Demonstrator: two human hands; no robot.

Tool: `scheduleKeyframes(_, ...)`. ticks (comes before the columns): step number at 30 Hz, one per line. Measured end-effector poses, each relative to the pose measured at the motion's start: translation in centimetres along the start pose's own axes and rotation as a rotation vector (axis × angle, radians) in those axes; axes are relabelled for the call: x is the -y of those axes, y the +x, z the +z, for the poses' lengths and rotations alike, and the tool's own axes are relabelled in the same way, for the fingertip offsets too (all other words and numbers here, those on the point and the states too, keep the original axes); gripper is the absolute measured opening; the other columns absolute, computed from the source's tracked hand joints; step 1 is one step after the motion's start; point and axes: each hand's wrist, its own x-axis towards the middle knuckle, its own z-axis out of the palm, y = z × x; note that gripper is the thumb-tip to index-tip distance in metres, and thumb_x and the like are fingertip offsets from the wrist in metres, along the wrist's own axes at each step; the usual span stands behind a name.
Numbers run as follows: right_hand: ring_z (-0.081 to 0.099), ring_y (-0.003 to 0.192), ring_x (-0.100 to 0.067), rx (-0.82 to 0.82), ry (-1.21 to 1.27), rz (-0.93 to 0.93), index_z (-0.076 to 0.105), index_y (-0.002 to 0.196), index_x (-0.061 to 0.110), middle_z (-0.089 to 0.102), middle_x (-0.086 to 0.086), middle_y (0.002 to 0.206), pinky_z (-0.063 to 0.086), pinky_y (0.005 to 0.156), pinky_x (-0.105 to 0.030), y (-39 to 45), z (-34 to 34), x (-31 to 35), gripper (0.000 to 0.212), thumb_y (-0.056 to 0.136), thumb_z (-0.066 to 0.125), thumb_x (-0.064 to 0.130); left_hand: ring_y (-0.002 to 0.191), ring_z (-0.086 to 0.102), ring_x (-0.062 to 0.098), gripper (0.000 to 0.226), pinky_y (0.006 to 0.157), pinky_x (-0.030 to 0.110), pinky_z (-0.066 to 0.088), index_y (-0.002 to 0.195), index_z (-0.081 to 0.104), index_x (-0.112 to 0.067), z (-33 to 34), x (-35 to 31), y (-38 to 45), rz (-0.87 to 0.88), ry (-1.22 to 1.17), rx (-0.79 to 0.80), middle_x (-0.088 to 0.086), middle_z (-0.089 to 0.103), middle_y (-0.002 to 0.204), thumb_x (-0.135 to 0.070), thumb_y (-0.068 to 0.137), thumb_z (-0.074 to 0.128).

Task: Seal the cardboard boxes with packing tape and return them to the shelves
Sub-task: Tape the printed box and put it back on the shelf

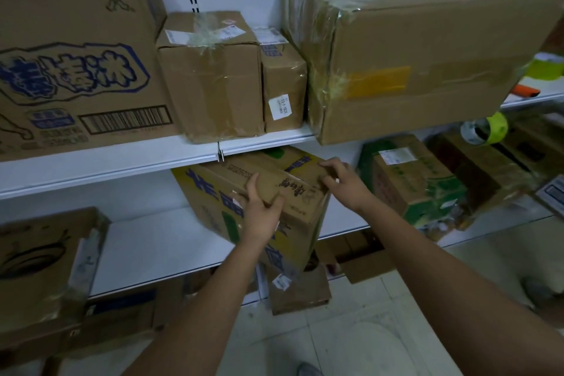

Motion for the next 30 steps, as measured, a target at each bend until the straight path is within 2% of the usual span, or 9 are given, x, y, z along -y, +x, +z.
scheduleKeyframes(4, 0.046, 0.096, -0.018, -0.012, -0.159, -0.109, 0.040, 0.143, 0.045, 0.039, -0.004, 0.104, 0.042, 0.081, -0.028, -3.7, 1.2, -0.6, 0.050, 0.095, 0.051, 0.055, 0.092, 0.054, -0.003, 0.047, 0.077, 0.021, 0.047, 0.134, 0.034, -0.040, -1.1, 1.7, -1.1, 0.066, -0.083, -0.077, 0.003, 0.050, 0.129, -0.025, 0.097, 0.059)
scheduleKeyframes(7, 0.043, 0.090, -0.014, -0.054, -0.174, -0.154, 0.036, 0.148, 0.047, 0.032, 0.002, 0.096, 0.043, 0.077, -0.026, -5.4, 2.4, 0.9, 0.058, 0.094, 0.052, 0.057, 0.096, 0.053, -0.009, 0.036, 0.082, 0.020, 0.048, 0.130, 0.043, -0.034, -2.5, 2.2, -3.1, 0.126, -0.121, -0.093, -0.020, 0.050, 0.112, -0.021, 0.100, 0.057)
scheduleKeyframes(14, 0.047, 0.086, 0.003, -0.026, -0.026, -0.192, 0.037, 0.148, 0.044, 0.035, 0.009, 0.096, 0.042, 0.073, -0.011, -12.0, 4.9, 0.2, 0.058, 0.094, 0.051, 0.058, 0.127, 0.050, 0.004, 0.030, 0.103, 0.038, 0.052, 0.124, 0.058, -0.044, -5.4, 4.2, -5.9, 0.239, -0.022, 0.102, -0.011, 0.042, 0.143, -0.024, 0.101, 0.054)
scheduleKeyframes(19, 0.038, 0.112, 0.018, -0.202, 0.362, -0.076, 0.041, 0.143, 0.039, 0.033, -0.002, 0.132, 0.033, 0.100, -0.004, -12.1, 5.8, -0.9, 0.044, 0.101, 0.053, 0.036, 0.145, 0.030, 0.007, 0.034, 0.118, 0.040, 0.032, 0.134, 0.054, -0.048, -3.7, 1.4, -2.6, 0.248, -0.014, 0.224, -0.017, 0.035, 0.155, -0.037, 0.103, 0.049)
scheduleKeyframes(23, 0.035, 0.140, -0.002, -0.180, 0.540, -0.027, 0.049, 0.143, 0.040, 0.032, 0.013, 0.154, 0.035, 0.118, -0.037, -9.6, 4.5, -0.2, 0.043, 0.101, 0.055, 0.038, 0.106, 0.054, -0.001, 0.036, 0.090, 0.016, 0.042, 0.139, 0.054, -0.036, -3.0, -1.6, 1.2, 0.279, 0.008, 0.269, -0.018, 0.050, 0.135, -0.024, 0.106, 0.046)
scheduleKeyframes(24, 0.036, 0.140, -0.003, -0.192, 0.531, -0.031, 0.050, 0.144, 0.036, 0.033, 0.014, 0.154, 0.034, 0.118, -0.037, -8.9, 4.1, -0.2, 0.044, 0.100, 0.055, 0.038, 0.114, 0.052, -0.004, 0.036, 0.093, 0.012, 0.040, 0.139, 0.054, -0.036, -2.9, -1.4, 2.0, 0.279, 0.016, 0.280, -0.019, 0.047, 0.139, -0.024, 0.106, 0.046)
scheduleKeyframes(27, 0.033, 0.132, 0.005, -0.159, 0.341, -0.056, 0.048, 0.147, 0.022, 0.029, 0.012, 0.152, 0.028, 0.112, -0.010, -6.4, 3.3, -0.4, 0.046, 0.102, 0.053, 0.029, 0.147, 0.029, 0.010, 0.035, 0.120, 0.035, 0.028, 0.138, 0.053, -0.045, -2.1, 0.7, 3.8, 0.269, 0.071, 0.249, -0.006, 0.035, 0.158, -0.035, 0.105, 0.045)
scheduleKeyframes(29, 0.035, 0.128, 0.004, -0.131, 0.224, -0.076, 0.048, 0.147, 0.020, 0.028, 0.006, 0.154, 0.024, 0.100, 0.003, -4.1, 2.7, -0.7, 0.045, 0.103, 0.050, 0.027, 0.136, 0.045, 0.012, 0.034, 0.114, 0.034, 0.035, 0.139, 0.051, -0.042, -1.5, 1.0, 4.2, 0.246, 0.091, 0.181, -0.010, 0.050, 0.145, -0.034, 0.106, 0.042)
scheduleKeyframes(30, 0.040, 0.127, 0.001, -0.131, 0.192, -0.082, 0.049, 0.147, 0.021, 0.028, 0.002, 0.157, 0.026, 0.099, 0.000, -3.1, 2.3, -0.9, 0.044, 0.103, 0.049, 0.028, 0.111, 0.059, 0.009, 0.035, 0.097, 0.029, 0.045, 0.139, 0.050, -0.039, -1.2, 0.6, 4.2, 0.234, 0.099, 0.152, -0.015, 0.062, 0.123, -0.031, 0.107, 0.042)
